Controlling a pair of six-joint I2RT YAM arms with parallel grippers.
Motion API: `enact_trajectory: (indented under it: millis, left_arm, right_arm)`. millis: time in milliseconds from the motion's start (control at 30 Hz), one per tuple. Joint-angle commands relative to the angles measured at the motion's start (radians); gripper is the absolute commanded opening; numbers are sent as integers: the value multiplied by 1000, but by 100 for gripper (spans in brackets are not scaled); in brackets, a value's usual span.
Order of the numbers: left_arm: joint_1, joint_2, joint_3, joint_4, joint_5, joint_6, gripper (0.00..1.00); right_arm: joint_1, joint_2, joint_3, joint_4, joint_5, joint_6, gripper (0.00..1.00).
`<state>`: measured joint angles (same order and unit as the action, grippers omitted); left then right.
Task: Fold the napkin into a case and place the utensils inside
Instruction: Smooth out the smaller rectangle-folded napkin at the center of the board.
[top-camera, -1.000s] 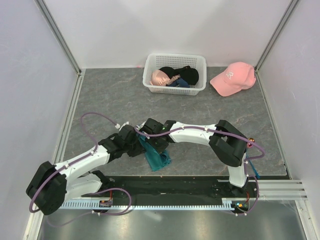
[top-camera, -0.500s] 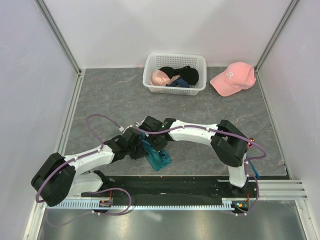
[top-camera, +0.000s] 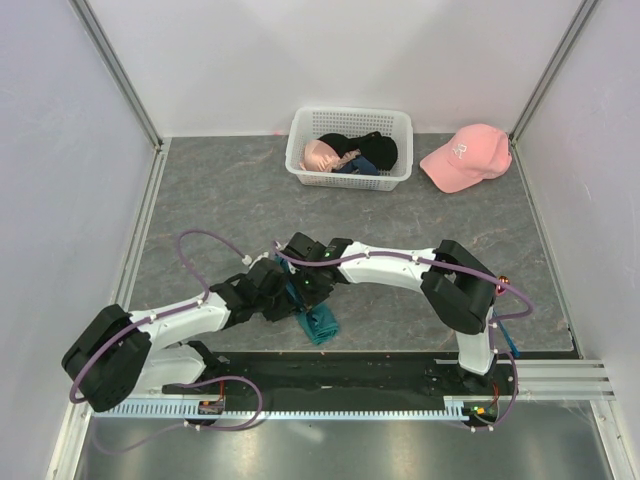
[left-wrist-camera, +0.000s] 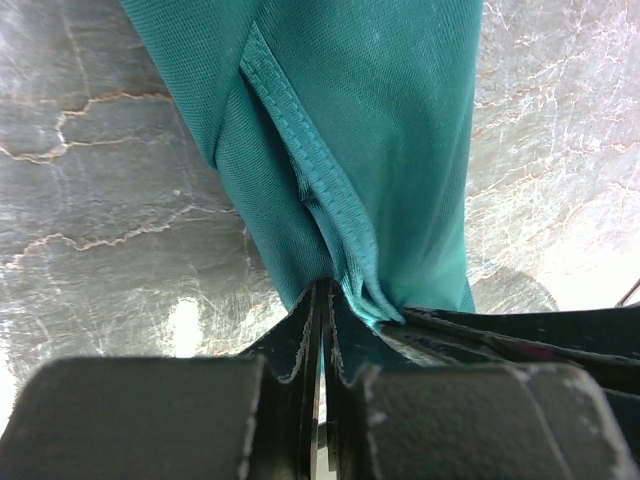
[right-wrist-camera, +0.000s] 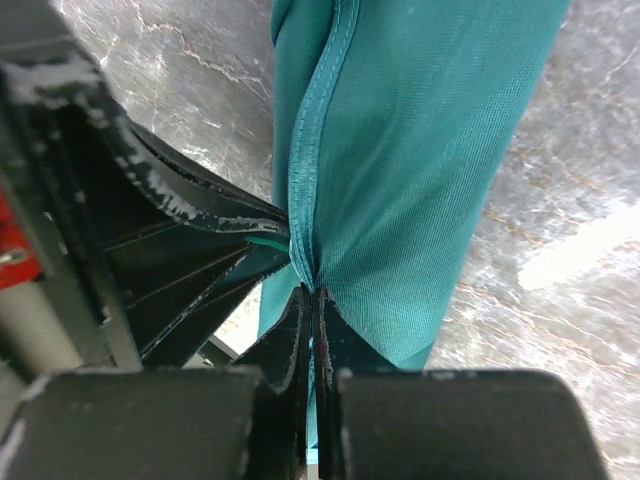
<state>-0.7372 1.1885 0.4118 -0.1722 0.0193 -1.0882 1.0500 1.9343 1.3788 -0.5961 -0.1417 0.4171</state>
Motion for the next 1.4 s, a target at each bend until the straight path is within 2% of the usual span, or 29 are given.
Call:
enact_trajectory:
  millis: [0,167,267,333,433,600,833,933,1167,1267,1367]
  left_arm:
    - [-13,-7,-16,7,-15,-45,6]
    - [-13,-65,-7,-50,-39,-39,6]
    - [2,-153,10,-134,-74,-35,11]
    - [28,-211,25,-165,-78,-24,17]
    - [87,-234,62,-187,-58,10,23]
    - [180,-124,111,-103,45,79,24]
    - [188,52,141,14,94,122,22]
    - [200,105,139,28,100,145,21]
    - [240,149,147,-19,48,209,18]
    - [251,145,157,-36,36,234,17]
    - [251,140,163,-44,33,246,17]
  right_arm:
    - [-1,-20,-41,74,-36,69,0]
    - [-11,-9,-103,136,-25,74,2]
    - [-24,-20,-130,162,-29,77,4]
    - [-28,-28,-144,173,-33,78,7]
    - [-28,-38,-156,185,-38,80,11]
    - [-33,-52,-175,213,-53,98,14]
    - [-35,-63,-179,234,-67,118,19]
    - [-35,-75,-176,236,-79,123,24]
    - [-65,-193,-233,240,-130,140,47]
    - [-81,-242,-274,249,-151,141,54]
    - [-87,-264,-313,281,-179,150,54]
